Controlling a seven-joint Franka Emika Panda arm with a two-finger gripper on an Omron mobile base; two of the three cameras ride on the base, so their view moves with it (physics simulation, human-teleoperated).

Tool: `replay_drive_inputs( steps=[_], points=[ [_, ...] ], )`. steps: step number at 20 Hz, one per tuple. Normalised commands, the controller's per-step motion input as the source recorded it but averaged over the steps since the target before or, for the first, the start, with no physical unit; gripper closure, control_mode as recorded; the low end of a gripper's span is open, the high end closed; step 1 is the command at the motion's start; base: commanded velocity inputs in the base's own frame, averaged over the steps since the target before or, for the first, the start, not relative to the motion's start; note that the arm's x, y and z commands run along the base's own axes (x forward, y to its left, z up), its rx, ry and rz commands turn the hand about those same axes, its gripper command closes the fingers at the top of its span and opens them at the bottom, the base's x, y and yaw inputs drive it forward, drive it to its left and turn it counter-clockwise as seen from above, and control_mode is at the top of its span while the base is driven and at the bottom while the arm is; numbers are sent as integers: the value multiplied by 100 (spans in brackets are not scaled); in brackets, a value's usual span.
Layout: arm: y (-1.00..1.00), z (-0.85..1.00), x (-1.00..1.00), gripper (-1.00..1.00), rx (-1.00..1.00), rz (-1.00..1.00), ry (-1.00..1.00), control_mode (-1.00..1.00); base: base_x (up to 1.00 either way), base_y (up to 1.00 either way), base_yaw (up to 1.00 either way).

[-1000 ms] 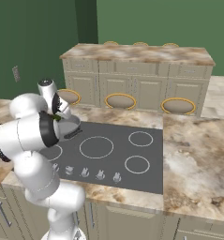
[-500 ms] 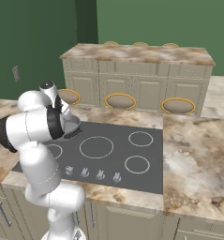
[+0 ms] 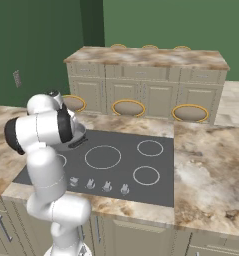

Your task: Turn on the burner for the pot on the stove. Wait thirty seconds for the pot to heat up. Then add the lime to the pot.

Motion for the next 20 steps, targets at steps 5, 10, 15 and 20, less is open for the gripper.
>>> replay_drive_inputs(
  steps=[5,10,15,20],
  points=[
    [2,-13,17,100,-1,0,0,-100,0,0,0],
    [2,-17,8,100,0,0,0,-100,0,0,0],
    [2,-11,3,-100,0,0,-1,-100,0,0,0],
    [0,0,0,-100,0,0,-1,-100,0,0,0]
  ],
)
